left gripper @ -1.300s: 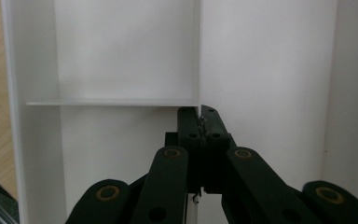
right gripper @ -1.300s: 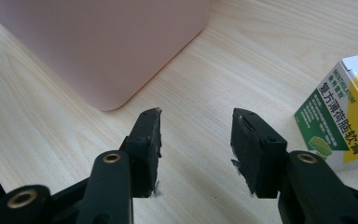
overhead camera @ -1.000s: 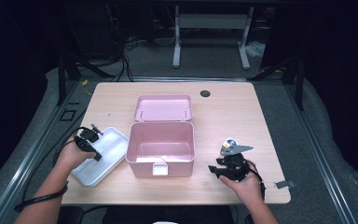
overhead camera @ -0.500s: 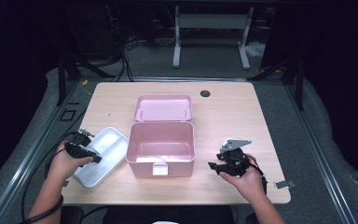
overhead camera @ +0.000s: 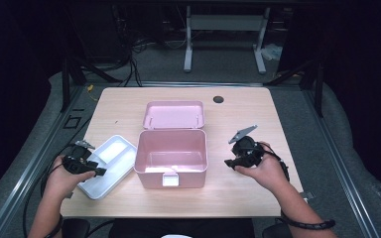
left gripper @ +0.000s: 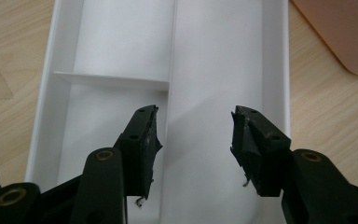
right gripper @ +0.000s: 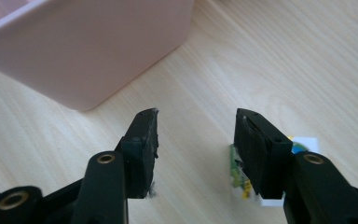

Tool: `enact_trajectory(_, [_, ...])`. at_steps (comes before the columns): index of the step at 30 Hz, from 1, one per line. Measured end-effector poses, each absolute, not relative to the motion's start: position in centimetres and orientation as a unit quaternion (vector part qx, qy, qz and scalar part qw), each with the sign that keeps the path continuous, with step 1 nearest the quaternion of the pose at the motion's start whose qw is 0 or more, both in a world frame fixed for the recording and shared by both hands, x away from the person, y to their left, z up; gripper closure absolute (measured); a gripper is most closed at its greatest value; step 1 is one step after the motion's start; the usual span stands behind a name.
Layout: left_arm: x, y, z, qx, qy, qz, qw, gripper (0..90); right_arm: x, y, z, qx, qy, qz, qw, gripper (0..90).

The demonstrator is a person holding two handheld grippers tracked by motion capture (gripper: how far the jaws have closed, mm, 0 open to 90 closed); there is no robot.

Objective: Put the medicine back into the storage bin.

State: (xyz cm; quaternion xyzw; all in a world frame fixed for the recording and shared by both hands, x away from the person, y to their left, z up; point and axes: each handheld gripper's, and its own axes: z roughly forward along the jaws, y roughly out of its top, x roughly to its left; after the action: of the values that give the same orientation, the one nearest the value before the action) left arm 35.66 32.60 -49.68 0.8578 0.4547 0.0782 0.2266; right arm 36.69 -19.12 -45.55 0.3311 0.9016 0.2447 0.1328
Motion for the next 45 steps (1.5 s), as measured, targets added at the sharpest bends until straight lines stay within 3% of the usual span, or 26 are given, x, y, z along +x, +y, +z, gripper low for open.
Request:
enact_trajectory(6, [35.2, 32.2, -49.3, 0.859, 0.456, 0.079, 0.221, 50.4, 39.0, -18.7, -44.8, 0.326, 0.916, 0.199, 0.125, 42.0])
enact_trajectory(21, [35.1, 31.0, -49.3, 0.873, 0.433, 0.073, 0.21, 49.4, 43.5, -20.4, -43.4, 0.344, 0.923, 0.116, 0.127, 39.4])
enact_trajectory(29, [35.0, 31.6, -49.2, 0.867, 0.443, 0.072, 0.216, 49.4, 44.8, -21.8, -44.3, 0.361, 0.925, 0.09, 0.08, 37.5])
enact_trajectory(45, [34.9, 32.3, -49.4, 0.862, 0.453, 0.071, 0.216, 49.4, 44.7, -21.6, -47.0, 0.364, 0.929, 0.065, 0.029, 36.7])
